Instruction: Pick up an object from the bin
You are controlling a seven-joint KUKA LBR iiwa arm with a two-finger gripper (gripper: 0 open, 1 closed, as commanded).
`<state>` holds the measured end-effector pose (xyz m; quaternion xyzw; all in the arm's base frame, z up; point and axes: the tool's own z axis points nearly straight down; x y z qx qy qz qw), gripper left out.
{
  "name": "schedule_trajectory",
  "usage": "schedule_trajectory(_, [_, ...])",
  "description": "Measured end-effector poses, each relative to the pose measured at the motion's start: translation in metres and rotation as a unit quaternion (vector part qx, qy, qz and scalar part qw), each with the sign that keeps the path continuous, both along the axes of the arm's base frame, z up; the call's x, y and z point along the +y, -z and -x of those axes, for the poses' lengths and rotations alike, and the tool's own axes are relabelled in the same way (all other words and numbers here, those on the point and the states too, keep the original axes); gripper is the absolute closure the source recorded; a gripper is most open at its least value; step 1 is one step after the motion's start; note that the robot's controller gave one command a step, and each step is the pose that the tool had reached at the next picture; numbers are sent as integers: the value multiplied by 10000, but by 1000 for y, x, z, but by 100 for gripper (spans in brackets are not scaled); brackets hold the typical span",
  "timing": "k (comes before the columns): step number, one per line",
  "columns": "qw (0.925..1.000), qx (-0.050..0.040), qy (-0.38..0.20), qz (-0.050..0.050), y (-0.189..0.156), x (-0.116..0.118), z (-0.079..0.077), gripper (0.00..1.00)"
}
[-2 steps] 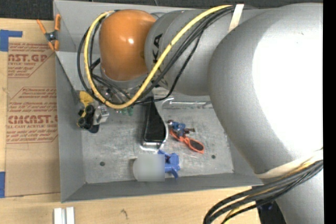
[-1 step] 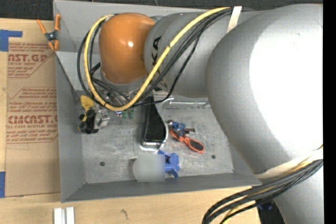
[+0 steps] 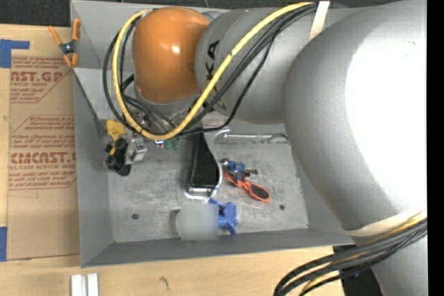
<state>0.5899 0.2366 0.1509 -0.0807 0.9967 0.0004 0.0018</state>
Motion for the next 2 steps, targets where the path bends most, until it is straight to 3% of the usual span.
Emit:
schedule_trajectory(1, [10000, 9, 84, -4, 18, -1, 1, 100])
schedule_trajectory(2, [10000, 21, 95, 1, 2, -6, 3, 100])
